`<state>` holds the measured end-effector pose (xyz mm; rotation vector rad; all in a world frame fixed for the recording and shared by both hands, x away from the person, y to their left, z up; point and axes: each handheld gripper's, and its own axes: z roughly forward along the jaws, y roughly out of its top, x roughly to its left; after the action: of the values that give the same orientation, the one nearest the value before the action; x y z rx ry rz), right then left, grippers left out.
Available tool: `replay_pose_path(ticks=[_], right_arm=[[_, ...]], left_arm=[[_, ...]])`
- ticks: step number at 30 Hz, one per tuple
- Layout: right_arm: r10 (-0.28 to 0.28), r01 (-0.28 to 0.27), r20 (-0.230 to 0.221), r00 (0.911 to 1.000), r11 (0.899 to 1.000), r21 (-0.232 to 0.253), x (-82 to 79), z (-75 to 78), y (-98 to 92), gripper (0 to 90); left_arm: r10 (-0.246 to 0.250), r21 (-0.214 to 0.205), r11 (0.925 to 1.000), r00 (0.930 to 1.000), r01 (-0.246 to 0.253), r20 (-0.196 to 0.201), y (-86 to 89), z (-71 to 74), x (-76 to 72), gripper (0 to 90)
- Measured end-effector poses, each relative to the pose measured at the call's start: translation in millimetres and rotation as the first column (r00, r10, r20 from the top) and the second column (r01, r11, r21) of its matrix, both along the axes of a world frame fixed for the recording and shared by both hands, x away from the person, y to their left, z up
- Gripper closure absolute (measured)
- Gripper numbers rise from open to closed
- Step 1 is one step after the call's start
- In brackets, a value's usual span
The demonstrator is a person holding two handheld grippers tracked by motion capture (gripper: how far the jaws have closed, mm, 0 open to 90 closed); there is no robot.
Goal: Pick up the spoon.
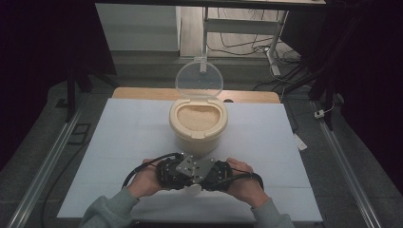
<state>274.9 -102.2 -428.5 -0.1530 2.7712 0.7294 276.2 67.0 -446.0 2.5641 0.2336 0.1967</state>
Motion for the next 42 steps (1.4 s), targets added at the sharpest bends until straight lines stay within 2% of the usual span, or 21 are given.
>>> replay_pose_path(ticks=[4,7,10,11,12,14,15,16,17,18,19,21,22,24,25,26,27,28,33,38,42], right_arm=[[-0.062,0.063,-0.010,0.9980,0.989,0.132,3.3,12.2,-10.9,68.5],[-0.120,0.122,-0.021,0.9925,0.961,0.247,7.2,20.2,-20.4,60.8],[-0.186,0.190,-0.045,0.9815,0.917,0.351,10.7,24.9,-29.4,54.8],[-0.186,0.190,-0.045,0.9815,0.917,0.351,10.7,24.9,-29.4,54.8],[-0.225,0.237,-0.079,0.9711,0.879,0.414,12.9,26.0,-34.9,51.9],[-0.264,0.283,-0.106,0.9587,0.842,0.460,14.2,26.9,-40.4,48.6],[-0.264,0.283,-0.106,0.9587,0.842,0.460,14.2,26.9,-40.4,48.6],[-0.290,0.316,-0.131,0.9480,0.813,0.488,14.5,27.0,-44.9,46.4],[-0.310,0.337,-0.139,0.9406,0.800,0.496,14.3,26.7,-46.7,45.5],[-0.310,0.337,-0.139,0.9406,0.800,0.496,14.3,26.7,-46.7,45.5],[-0.342,0.373,-0.157,0.9266,0.777,0.508,14.3,25.5,-50.5,44.0],[-0.356,0.387,-0.162,0.9201,0.765,0.514,14.6,24.6,-52.8,43.4],[-0.386,0.427,-0.193,0.9022,0.733,0.530,15.4,22.8,-58.1,42.2],[-0.404,0.464,-0.235,0.8840,0.694,0.550,17.3,21.0,-64.5,41.1],[-0.404,0.464,-0.235,0.8840,0.694,0.550,17.3,21.0,-64.5,41.1],[-0.409,0.484,-0.265,0.8734,0.671,0.561,18.3,20.0,-67.5,40.4],[-0.424,0.525,-0.312,0.8501,0.633,0.569,20.1,17.7,-72.9,39.0],[-0.426,0.541,-0.336,0.8404,0.614,0.575,20.8,15.5,-74.2,37.9],[-0.432,0.581,-0.390,0.8135,0.584,0.566,19.9,7.2,-71.3,35.7],[-0.433,0.596,-0.409,0.8032,0.572,0.564,18.2,2.8,-64.1,35.2],[-0.441,0.617,-0.431,0.7871,0.546,0.567,18.3,-1.9,-58.7,37.8]], left_arm=[[0.031,-0.034,0.9990,0.9993,-0.031,0.018,5.1,4.2,1.0,78.6],[0.060,-0.075,0.9955,0.9973,-0.057,0.042,11.8,9.7,1.8,78.8],[0.082,-0.100,0.9921,0.9950,-0.076,0.057,15.8,12.3,2.5,78.9],[0.082,-0.100,0.9921,0.9950,-0.076,0.057,15.8,12.3,2.5,79.0],[0.096,-0.112,0.9897,0.9934,-0.089,0.062,18.2,13.7,3.2,79.0],[0.104,-0.117,0.9885,0.9922,-0.096,0.068,19.1,14.2,3.3,79.1],[0.112,-0.122,0.9872,0.9911,-0.102,0.073,19.9,14.6,3.4,79.1],[0.118,-0.128,0.9859,0.9900,-0.108,0.077,20.6,14.9,3.4,79.1],[0.124,-0.133,0.9848,0.9891,-0.112,0.080,21.1,15.2,3.4,79.2],[0.129,-0.136,0.9838,0.9880,-0.116,0.085,21.6,15.4,3.3,79.2],[0.134,-0.141,0.9827,0.9871,-0.121,0.088,22.1,15.5,3.3,79.2],[0.142,-0.153,0.9801,0.9855,-0.127,0.093,23.7,16.1,3.7,79.2],[0.148,-0.160,0.9784,0.9845,-0.132,0.094,24.6,16.4,3.9,79.3],[0.159,-0.174,0.9748,0.9823,-0.140,0.099,26.3,17.2,4.3,79.3],[0.164,-0.179,0.9732,0.9810,-0.144,0.103,27.2,17.7,4.3,79.3],[0.169,-0.184,0.9719,0.9798,-0.147,0.108,27.8,18.3,4.3,79.3],[0.175,-0.192,0.9695,0.9783,-0.152,0.111,28.1,18.7,4.0,79.3],[0.180,-0.200,0.9676,0.9771,-0.155,0.114,28.3,19.1,3.6,79.4],[0.198,-0.223,0.9606,0.9717,-0.166,0.129,27.8,19.5,2.2,79.4],[0.199,-0.224,0.9604,0.9704,-0.166,0.136,27.1,19.3,1.6,79.4],[0.193,-0.221,0.9620,0.9722,-0.161,0.133,25.7,18.2,1.6,79.4]])
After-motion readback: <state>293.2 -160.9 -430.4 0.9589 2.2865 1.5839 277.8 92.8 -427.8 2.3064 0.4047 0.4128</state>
